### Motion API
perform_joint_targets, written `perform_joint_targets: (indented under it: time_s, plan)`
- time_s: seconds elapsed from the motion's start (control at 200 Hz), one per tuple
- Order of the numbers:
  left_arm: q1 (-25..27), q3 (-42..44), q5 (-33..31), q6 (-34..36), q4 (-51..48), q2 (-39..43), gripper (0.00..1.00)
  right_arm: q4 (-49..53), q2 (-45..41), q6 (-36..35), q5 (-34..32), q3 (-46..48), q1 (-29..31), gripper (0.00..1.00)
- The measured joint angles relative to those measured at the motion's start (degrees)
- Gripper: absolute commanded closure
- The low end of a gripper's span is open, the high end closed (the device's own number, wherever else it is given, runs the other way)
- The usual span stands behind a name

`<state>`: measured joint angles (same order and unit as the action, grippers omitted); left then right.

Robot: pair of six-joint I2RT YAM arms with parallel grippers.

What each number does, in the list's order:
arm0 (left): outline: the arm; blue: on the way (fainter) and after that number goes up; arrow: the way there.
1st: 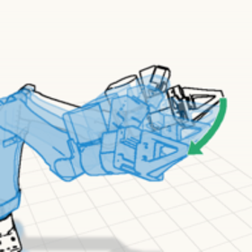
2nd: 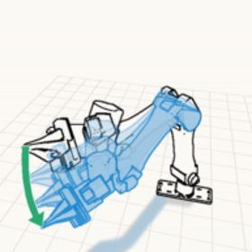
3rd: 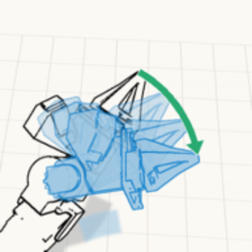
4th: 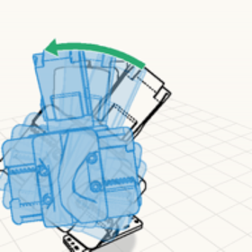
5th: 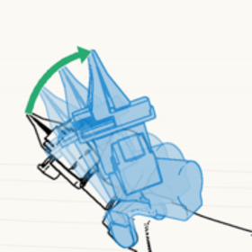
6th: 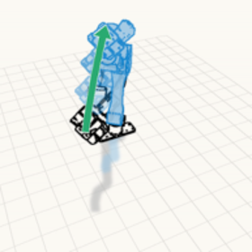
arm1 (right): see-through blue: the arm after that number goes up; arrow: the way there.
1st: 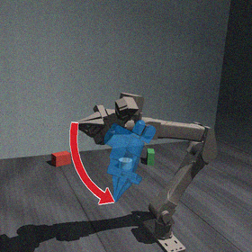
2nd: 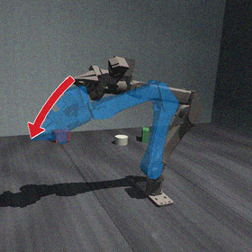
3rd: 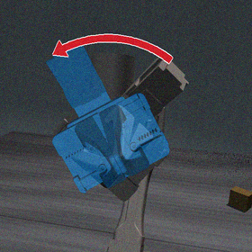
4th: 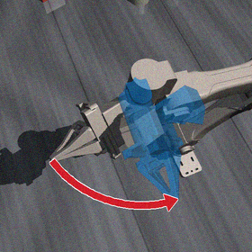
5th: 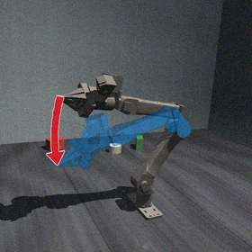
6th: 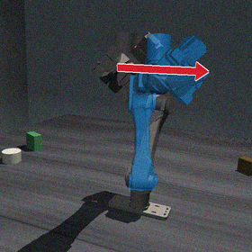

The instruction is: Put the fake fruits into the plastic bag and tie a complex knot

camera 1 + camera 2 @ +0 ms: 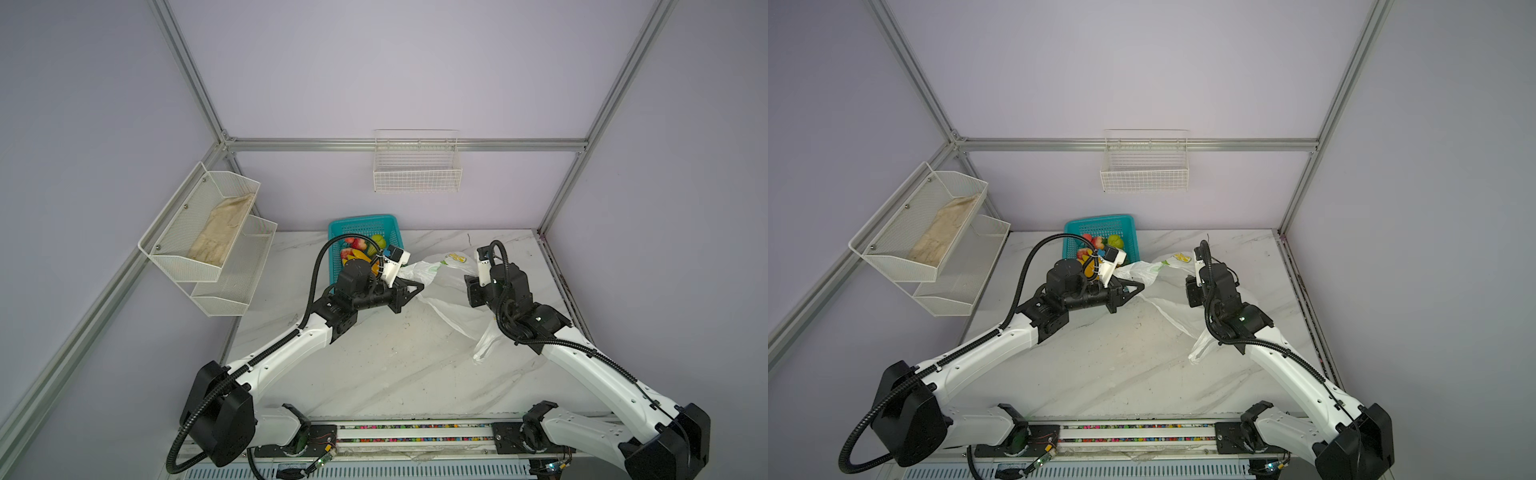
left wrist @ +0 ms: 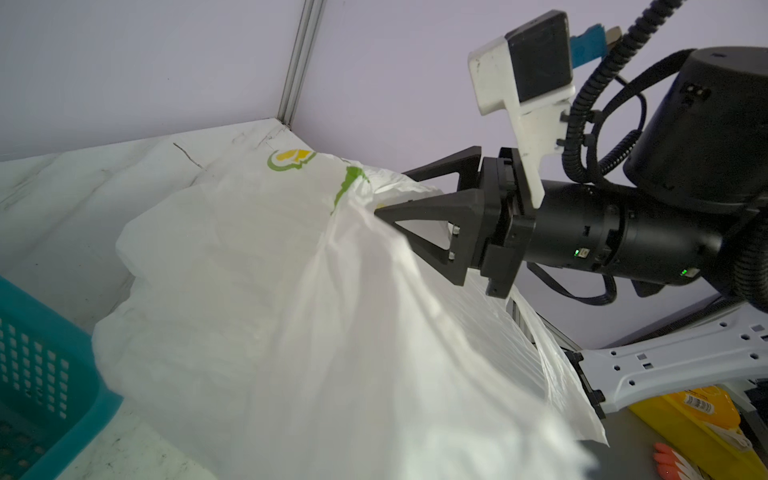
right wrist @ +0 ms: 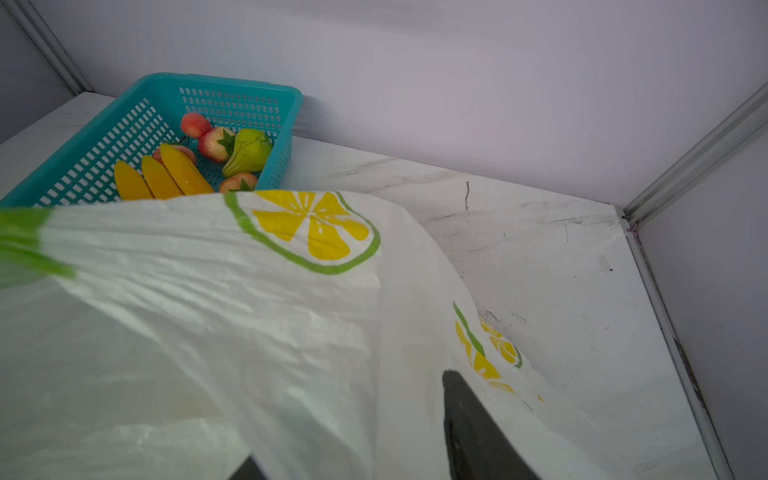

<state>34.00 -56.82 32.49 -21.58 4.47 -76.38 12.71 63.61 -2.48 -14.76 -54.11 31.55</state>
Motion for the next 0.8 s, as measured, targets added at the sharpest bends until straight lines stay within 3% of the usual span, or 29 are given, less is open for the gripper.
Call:
perform_joint_targets:
  time_s: [0.11,0.17,0.37,0.505,0.61,0.69,0.8]
  plan:
    - [-1.0,-1.1,1.6,0.4,-1.5,-0.7,1.00,-0.1,2.3,-1.3,-0.1,-0.5,0.0,0.79]
    - [-1.6,-1.6,1.7,0.8,-2.2,-1.0,1.00,1.0,3.6,-1.3,0.0,-1.3,0.0,0.85]
    - [-4.0,-5.8,-0.8,1.9,-3.7,-4.8,0.99,9.2,5.0,3.7,5.6,-8.1,0.0,0.92]
    - [-4.7,-10.6,-3.4,3.0,-3.6,-11.5,0.91,11.5,5.0,9.6,12.4,-9.5,0.0,0.95]
    - [-5.2,-12.0,-4.9,3.5,-3.8,-15.5,0.79,12.9,6.1,13.6,16.8,-9.8,-0.8,0.97]
    - [-5.8,-12.2,-5.2,3.8,-4.6,-17.1,0.59,13.0,7.4,15.9,19.9,-9.9,-2.7,0.97]
    - [-7.0,-12.2,-5.5,4.0,-5.5,-16.8,0.41,12.7,8.6,19.0,23.6,-9.9,-6.9,0.97]
